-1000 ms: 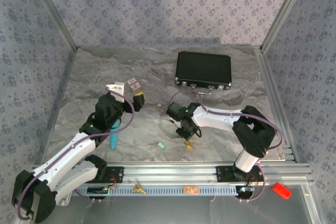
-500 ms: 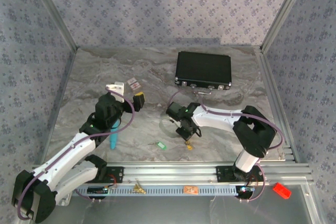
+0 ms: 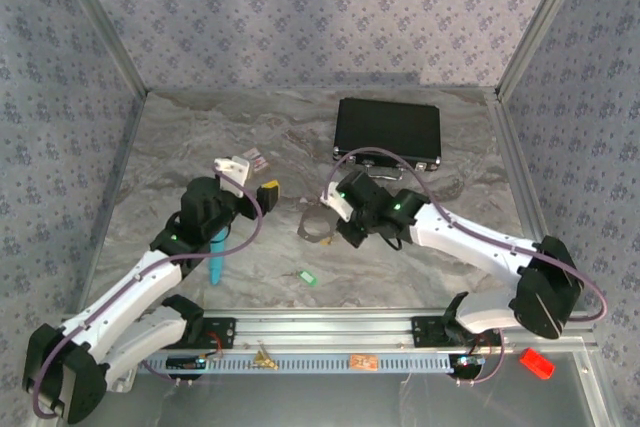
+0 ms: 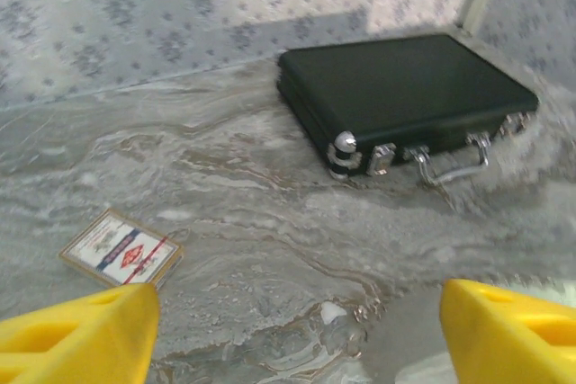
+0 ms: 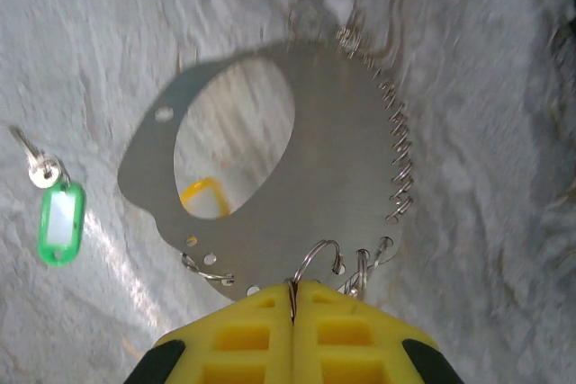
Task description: Put the keys on the keyring
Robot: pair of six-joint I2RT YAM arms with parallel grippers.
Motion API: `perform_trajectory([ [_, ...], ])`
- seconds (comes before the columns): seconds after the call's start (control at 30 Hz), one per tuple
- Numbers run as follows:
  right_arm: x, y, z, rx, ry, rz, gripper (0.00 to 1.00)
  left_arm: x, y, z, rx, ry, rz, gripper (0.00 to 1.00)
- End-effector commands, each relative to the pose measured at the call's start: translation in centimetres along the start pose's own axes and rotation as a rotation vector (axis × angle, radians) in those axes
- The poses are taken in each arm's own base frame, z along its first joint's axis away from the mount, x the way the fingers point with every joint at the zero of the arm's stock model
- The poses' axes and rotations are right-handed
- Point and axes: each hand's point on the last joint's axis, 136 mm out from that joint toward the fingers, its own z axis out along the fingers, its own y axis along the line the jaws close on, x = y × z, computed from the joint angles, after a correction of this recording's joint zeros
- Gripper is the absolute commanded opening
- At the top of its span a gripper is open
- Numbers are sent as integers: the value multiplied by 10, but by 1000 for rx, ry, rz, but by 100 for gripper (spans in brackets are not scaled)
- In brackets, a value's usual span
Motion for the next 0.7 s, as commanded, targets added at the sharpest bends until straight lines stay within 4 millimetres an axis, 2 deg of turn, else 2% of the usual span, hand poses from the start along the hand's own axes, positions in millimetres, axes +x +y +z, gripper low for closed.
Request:
perform_trajectory([
  [0.0, -31, -1, -12, -69, -161, -93, 0, -6, -30, 3, 177, 24, 108, 70],
  [0.13, -47, -7, -16, -134, -253, -102, 0, 0, -55, 15, 319, 76, 154, 51],
  [0.3, -62, -2, -21, -217, -327, -141, 0, 9, -91, 21, 536, 112, 228, 36],
  [0.47, -73, 9, -27, -305, -370, -183, 0, 24, -112, 21, 682, 132, 269, 18],
  [0.6, -77, 11, -26, -337, -370, -196, 0, 38, -127, 19, 760, 178, 311, 16],
  [0.67, -78, 14, -27, -359, -373, -205, 0, 42, -129, 21, 765, 185, 322, 9],
])
